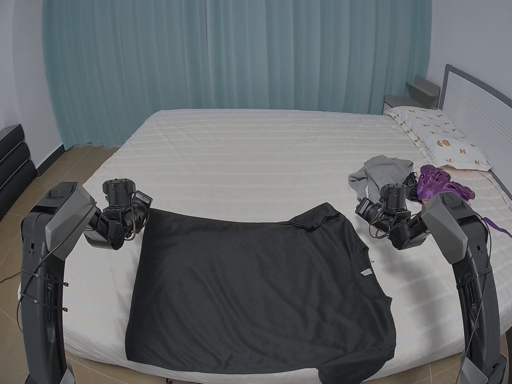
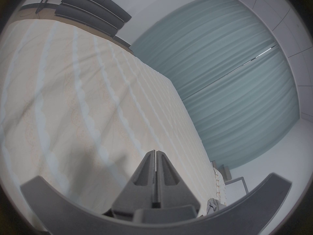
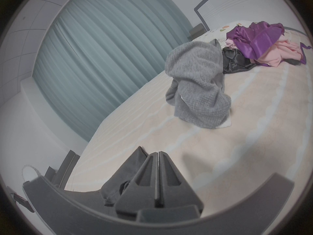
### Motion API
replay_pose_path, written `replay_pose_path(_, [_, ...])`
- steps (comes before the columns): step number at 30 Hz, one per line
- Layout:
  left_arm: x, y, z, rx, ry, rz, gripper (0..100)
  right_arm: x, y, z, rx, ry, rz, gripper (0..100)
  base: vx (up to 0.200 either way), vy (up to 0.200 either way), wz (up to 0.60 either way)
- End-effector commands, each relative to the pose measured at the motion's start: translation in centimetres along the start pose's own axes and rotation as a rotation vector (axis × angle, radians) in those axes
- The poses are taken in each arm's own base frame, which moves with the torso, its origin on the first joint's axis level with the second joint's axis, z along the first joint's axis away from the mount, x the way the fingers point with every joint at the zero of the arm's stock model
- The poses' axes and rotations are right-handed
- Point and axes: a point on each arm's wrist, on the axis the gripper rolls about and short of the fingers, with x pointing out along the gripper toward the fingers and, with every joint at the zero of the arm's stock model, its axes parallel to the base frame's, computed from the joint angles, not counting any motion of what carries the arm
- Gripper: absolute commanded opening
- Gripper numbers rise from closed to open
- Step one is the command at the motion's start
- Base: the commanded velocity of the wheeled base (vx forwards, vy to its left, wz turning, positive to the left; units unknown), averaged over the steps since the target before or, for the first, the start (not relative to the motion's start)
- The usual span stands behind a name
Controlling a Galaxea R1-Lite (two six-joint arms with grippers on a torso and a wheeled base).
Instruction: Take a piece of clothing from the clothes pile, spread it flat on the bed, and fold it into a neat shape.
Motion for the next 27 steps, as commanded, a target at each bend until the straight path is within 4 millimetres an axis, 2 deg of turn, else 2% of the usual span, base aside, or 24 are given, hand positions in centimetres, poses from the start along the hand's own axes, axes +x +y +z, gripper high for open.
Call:
replay_pose_path(1, [0.0, -0.1, 0.0, -0.002, -0.001, -0.001, 0, -0.2, 0.3, -1.1, -0.005, 0.036, 0.004, 0, 0.000, 0.000, 0.00])
replay_pose_path(6, [0.2, 0.3, -0.1, 0.000, 0.002, 0.008, 0, 0.0, 1.0, -2.1, -0.015, 0.063, 0.008, 0, 0.000, 0.000, 0.00])
replay_pose_path(7, [0.2, 0.3, -0.1, 0.000, 0.002, 0.008, 0, 0.0, 1.0, -2.1, -0.015, 0.063, 0.008, 100, 0.000, 0.000, 0.00])
replay_pose_path(8, [0.2, 0.4, -0.1, 0.001, 0.003, 0.009, 0, 0.2, 1.2, -3.1, -0.023, 0.079, 0.014, 100, 0.000, 0.000, 0.00])
replay_pose_path(12, [0.2, 0.5, -0.3, 0.003, 0.005, 0.011, 0, 0.5, 1.2, -4.1, -0.032, 0.095, 0.014, 100, 0.000, 0.000, 0.00])
replay_pose_path(21, [0.3, 0.6, -0.3, 0.007, 0.007, 0.014, 0, 1.3, 1.0, -5.0, -0.042, 0.103, 0.021, 100, 0.000, 0.000, 0.00])
replay_pose_path(22, [0.3, 0.6, -0.3, 0.005, 0.007, 0.014, 0, 1.3, 1.1, -5.0, -0.043, 0.102, 0.024, 0, 0.000, 0.000, 0.00])
replay_pose_path(27, [0.3, 0.6, -0.3, 0.007, 0.007, 0.014, 0, 1.2, 1.0, -4.2, -0.038, 0.083, 0.024, 0, 0.000, 0.000, 0.00])
